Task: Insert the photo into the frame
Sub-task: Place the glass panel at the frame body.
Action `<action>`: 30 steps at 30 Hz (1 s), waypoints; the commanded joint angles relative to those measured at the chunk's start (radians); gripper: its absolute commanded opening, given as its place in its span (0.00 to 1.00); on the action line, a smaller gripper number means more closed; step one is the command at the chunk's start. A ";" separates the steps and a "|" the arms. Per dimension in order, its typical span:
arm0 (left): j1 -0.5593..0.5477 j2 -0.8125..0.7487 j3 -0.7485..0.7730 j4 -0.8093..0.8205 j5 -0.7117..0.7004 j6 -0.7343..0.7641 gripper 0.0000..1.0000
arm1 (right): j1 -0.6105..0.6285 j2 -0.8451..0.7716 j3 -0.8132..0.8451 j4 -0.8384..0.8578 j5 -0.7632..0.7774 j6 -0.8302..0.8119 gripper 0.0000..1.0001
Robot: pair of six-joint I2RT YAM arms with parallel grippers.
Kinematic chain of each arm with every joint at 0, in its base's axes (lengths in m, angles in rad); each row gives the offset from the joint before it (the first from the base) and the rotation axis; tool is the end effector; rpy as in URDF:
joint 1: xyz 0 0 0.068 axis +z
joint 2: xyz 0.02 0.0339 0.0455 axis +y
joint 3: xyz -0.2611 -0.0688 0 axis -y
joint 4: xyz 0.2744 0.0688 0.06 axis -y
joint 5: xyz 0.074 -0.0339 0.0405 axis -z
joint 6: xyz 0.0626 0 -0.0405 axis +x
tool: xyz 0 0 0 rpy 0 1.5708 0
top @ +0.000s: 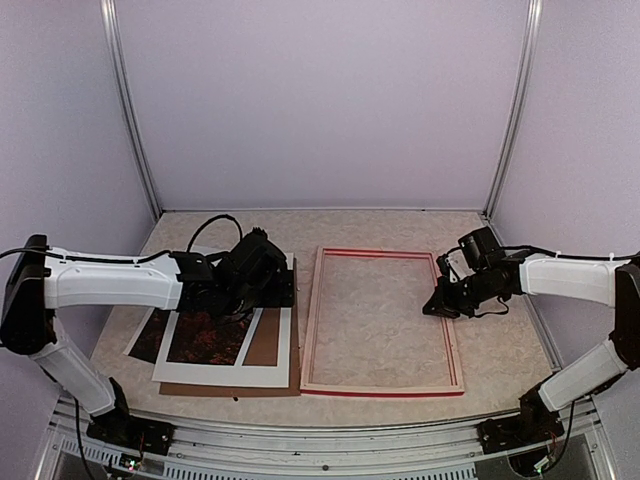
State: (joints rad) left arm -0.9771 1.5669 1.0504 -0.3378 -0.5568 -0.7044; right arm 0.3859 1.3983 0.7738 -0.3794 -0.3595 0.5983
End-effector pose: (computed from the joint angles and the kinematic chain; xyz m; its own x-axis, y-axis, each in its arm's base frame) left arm 0.2348 -0.2888 0.1954 -0.6514 -0.0175 -0.7585 0.1151 0.9859 -0.1216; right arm 0.2734 0.1349 0.1471 -0.9428 0.1860 -0.2766 0.0044 0.8367 0.5477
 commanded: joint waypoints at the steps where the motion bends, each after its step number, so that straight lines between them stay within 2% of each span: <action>1: -0.008 0.019 0.030 -0.007 -0.006 0.013 0.99 | -0.005 0.003 0.031 0.005 -0.021 -0.015 0.00; 13: -0.027 0.050 0.047 -0.016 -0.009 0.014 0.99 | -0.004 -0.075 0.052 0.024 -0.092 -0.031 0.00; 30: -0.051 0.086 0.082 -0.052 -0.046 0.008 0.99 | -0.004 -0.049 0.057 0.004 -0.033 -0.003 0.00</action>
State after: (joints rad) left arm -1.0225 1.6440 1.1061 -0.3729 -0.5785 -0.7013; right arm 0.3859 1.3430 0.8097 -0.3691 -0.4194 0.5797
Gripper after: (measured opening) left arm 0.990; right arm 0.005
